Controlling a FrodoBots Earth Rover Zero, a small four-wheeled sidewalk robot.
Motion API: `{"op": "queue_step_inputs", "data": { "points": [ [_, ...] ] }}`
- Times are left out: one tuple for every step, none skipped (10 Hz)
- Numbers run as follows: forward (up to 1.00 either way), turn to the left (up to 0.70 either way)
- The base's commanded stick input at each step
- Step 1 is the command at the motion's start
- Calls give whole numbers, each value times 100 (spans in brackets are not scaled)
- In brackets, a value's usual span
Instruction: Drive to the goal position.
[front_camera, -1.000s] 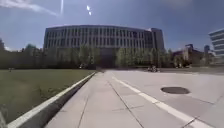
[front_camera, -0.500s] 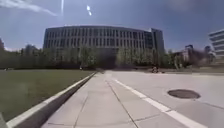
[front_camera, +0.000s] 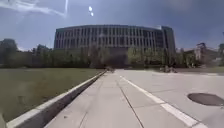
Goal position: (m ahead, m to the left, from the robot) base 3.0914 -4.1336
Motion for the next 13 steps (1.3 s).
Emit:
{"op": "queue_step_inputs", "data": {
  "points": [
    [70,-1],
    [70,-4],
    [70,-17],
    [70,-35],
    [70,-35],
    [70,-35],
    [70,-35],
    [70,-35],
    [70,-7],
    [70,-1],
    [70,-1],
    [70,-1],
    [70,-1]
  ]
}}
